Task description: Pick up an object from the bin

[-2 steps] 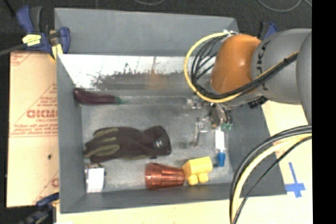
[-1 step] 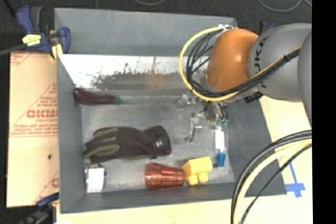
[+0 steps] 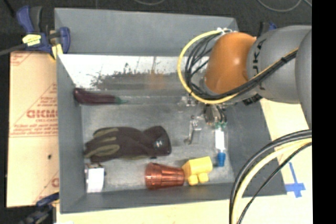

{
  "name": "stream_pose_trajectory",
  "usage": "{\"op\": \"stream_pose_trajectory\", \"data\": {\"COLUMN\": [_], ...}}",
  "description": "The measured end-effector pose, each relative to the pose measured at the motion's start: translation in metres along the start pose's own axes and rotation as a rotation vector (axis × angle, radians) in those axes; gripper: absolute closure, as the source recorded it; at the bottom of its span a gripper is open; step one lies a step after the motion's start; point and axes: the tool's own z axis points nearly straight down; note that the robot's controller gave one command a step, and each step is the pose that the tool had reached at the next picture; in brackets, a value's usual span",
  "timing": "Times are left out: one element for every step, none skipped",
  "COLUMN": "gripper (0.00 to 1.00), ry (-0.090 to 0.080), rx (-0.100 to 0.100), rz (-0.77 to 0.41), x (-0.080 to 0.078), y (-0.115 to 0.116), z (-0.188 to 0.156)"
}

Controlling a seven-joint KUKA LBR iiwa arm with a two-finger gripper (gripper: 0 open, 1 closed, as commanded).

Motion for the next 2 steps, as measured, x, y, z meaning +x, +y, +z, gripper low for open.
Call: {"op": "stream_pose_trajectory", "data": {"gripper": [0.00, 0.00], "ry": [0.015, 0.001], "rx": [-0.001, 0.004], "rz": [-0.012, -0.115], "x": [0.041, 0.030], "y": [-0.008, 0.030], "z": [-0.003, 0.000]}}
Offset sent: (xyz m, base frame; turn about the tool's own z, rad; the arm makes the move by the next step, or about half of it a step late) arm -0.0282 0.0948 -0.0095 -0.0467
